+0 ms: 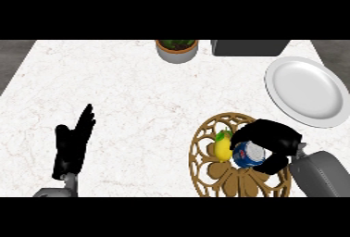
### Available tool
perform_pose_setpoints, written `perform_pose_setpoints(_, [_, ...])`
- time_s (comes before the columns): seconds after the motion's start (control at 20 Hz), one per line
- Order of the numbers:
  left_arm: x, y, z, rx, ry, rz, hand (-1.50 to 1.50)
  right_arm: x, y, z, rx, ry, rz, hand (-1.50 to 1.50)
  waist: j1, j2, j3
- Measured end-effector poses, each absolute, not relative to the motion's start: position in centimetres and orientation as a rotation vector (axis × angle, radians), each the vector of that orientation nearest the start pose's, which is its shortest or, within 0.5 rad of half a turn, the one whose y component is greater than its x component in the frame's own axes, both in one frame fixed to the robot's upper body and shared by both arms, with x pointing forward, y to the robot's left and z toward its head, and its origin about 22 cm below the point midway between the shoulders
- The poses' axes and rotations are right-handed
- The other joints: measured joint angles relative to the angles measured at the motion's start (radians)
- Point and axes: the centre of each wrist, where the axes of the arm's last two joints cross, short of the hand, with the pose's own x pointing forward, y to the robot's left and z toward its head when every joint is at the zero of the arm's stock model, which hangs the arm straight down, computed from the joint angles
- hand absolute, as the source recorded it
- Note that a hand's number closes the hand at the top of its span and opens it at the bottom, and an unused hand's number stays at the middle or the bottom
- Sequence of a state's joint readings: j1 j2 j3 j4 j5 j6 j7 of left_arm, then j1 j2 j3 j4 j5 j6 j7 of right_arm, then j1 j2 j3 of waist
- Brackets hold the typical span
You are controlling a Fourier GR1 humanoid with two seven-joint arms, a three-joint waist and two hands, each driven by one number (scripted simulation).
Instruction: Pick the can from the placemat and place it in the plate
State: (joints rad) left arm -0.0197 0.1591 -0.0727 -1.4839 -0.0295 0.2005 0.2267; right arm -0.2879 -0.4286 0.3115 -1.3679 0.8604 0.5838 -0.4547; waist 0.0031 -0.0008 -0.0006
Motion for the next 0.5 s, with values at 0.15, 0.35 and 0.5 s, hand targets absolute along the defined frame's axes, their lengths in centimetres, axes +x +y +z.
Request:
perform_pose_setpoints(0.15, [24.82,25.41,-1.31,0.255,-1.280,-0.028,0.00,29.76,-24.45,3.32,-0.080,-1.357,1.757,1.50,-0.001,0.000,0.000])
perform_pose_setpoints(0.35, [24.92,25.27,-0.73,0.256,-1.287,-0.029,0.00,29.90,-24.95,3.06,-0.122,-1.406,1.757,1.50,0.000,-0.001,0.000])
perform_pose_setpoints(0.5, [24.94,24.65,-1.19,0.251,-1.285,-0.026,0.00,30.36,-24.99,3.72,-0.187,-1.458,1.714,1.50,-0.001,0.000,0.000])
